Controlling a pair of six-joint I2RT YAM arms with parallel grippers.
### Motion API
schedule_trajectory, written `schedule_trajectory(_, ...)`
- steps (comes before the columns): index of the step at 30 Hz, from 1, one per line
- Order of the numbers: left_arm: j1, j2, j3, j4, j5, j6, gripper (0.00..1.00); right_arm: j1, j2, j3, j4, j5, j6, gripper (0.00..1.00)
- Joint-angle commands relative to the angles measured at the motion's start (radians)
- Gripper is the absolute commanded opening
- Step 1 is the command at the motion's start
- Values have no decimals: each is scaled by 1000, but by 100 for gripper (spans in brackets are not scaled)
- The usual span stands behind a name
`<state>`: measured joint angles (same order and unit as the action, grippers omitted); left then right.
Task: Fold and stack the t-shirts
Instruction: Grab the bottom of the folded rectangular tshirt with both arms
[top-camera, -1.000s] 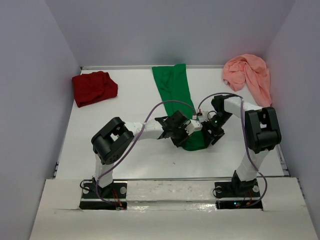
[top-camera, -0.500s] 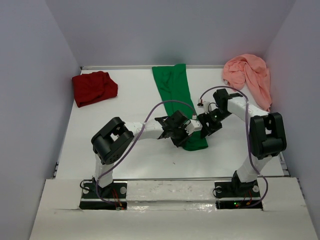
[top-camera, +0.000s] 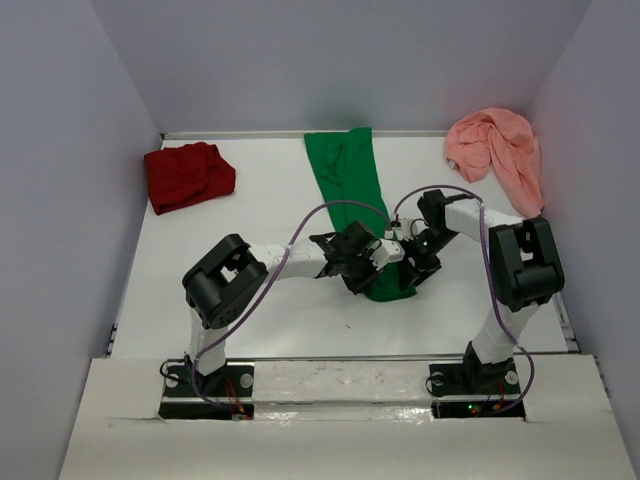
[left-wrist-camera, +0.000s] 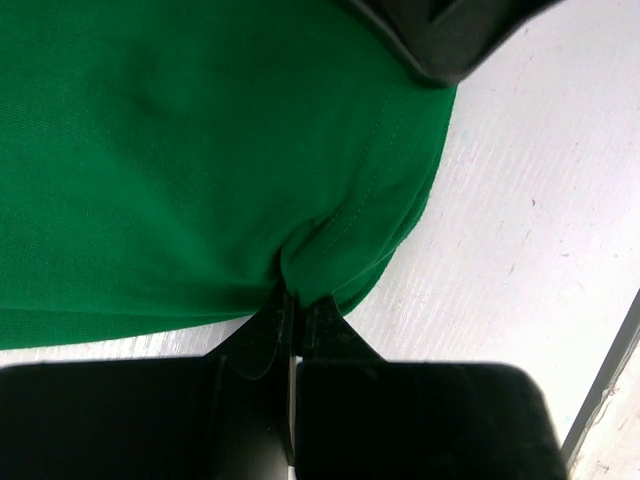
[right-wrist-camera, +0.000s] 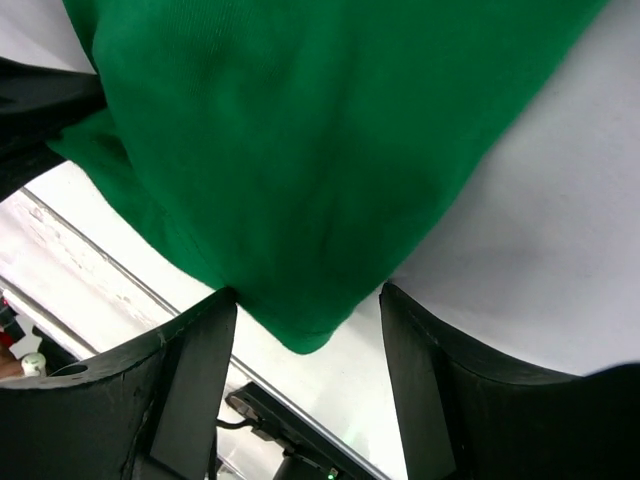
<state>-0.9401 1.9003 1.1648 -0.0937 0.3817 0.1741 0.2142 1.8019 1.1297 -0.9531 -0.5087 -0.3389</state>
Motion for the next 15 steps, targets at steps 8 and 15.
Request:
schedule_trajectory(8,4,-4,-28,-130,-15,-4,0,47,8,-22,34,1,23,58)
schedule_trajectory(15,3,-10,-36,-126,-17,-4,0,56,8,-30,59,18,34,29)
